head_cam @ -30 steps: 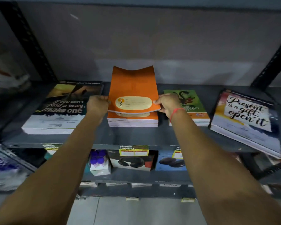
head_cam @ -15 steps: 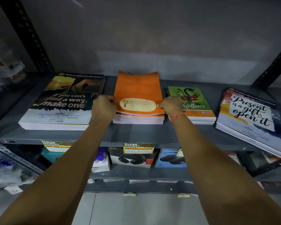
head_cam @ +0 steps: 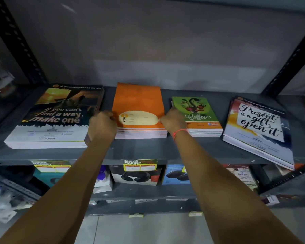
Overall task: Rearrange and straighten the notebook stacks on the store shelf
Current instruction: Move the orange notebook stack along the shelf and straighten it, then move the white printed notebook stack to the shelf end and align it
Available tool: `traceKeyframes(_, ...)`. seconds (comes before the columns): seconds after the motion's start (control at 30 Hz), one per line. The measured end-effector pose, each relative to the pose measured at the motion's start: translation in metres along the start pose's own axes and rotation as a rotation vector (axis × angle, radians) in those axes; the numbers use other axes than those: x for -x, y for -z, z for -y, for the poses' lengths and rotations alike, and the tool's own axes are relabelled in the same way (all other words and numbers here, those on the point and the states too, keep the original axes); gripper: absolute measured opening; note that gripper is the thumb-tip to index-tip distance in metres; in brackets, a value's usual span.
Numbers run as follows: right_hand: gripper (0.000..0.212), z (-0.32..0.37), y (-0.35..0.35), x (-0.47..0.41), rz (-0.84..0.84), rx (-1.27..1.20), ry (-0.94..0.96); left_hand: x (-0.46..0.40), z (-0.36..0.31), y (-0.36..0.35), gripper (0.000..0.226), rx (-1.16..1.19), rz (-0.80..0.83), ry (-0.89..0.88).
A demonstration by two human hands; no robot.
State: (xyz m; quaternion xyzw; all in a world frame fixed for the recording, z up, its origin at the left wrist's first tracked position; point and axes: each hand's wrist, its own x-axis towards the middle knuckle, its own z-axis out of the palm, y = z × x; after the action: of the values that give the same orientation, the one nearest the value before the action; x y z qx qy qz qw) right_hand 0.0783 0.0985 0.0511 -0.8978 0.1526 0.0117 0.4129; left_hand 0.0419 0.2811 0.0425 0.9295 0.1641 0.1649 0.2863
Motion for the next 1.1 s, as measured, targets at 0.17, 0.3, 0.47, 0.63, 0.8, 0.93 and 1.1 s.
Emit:
traceKeyframes(0.17,0.023,-0.024,0.044,0.002,-0.28,-0.143,0.091,0.021,-0.065,-0.02,0.03,0.066,-0.06,-0.272)
traceKeyframes(0.3,0.023,-0.071,0.108,-0.005,-0.565,-0.155,0.01,0.059,-0.148,-0.056,0.028,0.276,0.169,-0.362)
traceKeyframes(0.47,0.031,-0.167,0.185,-0.008,-0.532,0.001,-0.266,0.103,-0.229,-0.114,0.029,0.295,0.56,-0.376)
traceKeyframes(0.63,0.042,-0.23,0.213,-0.004,-0.498,0.095,-0.47,0.118,-0.272,-0.154,0.031,0.02,0.68,-0.356)
traceKeyframes(0.8,0.062,-0.244,0.228,-0.013,-0.436,-0.076,-0.527,0.12,-0.294,-0.169,0.032,-0.109,0.733,-0.268)
traceKeyframes(0.93,0.053,-0.25,0.241,-0.02,-0.418,-0.174,-0.56,0.118,-0.301,-0.174,0.032,-0.071,0.693,-0.173)
traceKeyframes(1.1,0.046,-0.257,0.257,-0.02,-0.416,-0.302,-0.588,0.118,-0.301,-0.181,0.031,0.067,0.706,-0.03)
